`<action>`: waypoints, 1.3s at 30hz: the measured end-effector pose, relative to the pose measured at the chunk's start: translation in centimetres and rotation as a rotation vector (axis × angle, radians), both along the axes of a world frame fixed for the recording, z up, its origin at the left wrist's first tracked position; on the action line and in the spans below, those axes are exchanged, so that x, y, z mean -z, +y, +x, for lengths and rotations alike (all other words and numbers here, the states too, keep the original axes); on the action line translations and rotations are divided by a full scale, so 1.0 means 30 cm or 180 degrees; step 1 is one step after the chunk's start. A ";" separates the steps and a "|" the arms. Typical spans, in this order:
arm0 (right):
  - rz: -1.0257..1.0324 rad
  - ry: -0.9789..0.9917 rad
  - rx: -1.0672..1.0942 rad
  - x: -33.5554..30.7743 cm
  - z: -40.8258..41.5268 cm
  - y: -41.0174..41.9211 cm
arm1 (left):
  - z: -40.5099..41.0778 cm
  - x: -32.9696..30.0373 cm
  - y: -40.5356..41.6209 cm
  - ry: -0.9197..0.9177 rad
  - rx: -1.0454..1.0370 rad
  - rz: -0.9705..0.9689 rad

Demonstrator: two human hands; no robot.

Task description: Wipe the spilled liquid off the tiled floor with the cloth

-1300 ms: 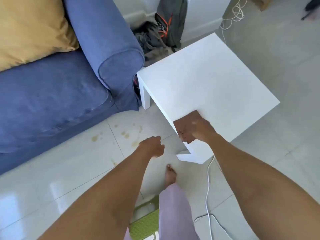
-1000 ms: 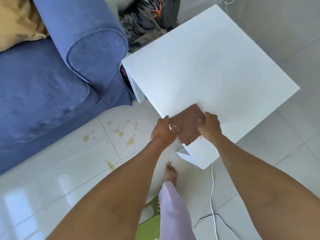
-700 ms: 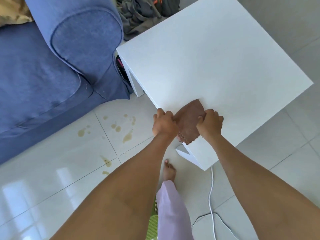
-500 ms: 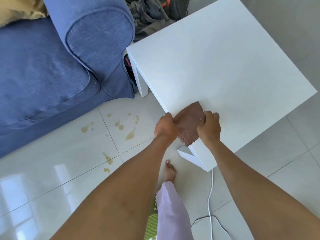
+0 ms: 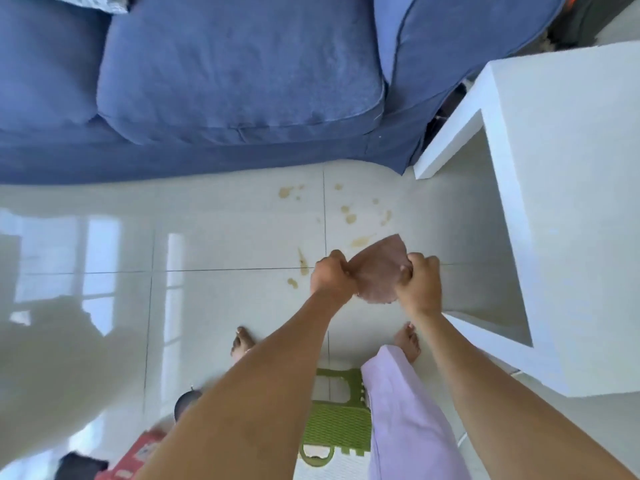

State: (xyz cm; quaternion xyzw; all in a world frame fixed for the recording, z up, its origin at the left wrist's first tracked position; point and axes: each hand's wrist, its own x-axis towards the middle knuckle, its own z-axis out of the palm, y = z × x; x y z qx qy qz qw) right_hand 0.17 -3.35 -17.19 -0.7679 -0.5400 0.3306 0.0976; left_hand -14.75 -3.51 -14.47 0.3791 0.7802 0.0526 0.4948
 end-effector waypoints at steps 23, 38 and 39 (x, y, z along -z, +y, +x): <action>-0.0199 -0.0229 -0.0702 1.311 -0.299 -0.314 | -0.321 1.293 -0.333 0.0716 0.0033 -0.0223; 0.1801 -0.1266 -0.1672 1.462 -0.264 -0.355 | -0.433 1.382 -0.397 0.1246 0.0376 0.0928; 0.1871 -0.1200 -0.1817 1.445 -0.266 -0.342 | -0.463 1.387 -0.400 0.1264 0.0187 0.1051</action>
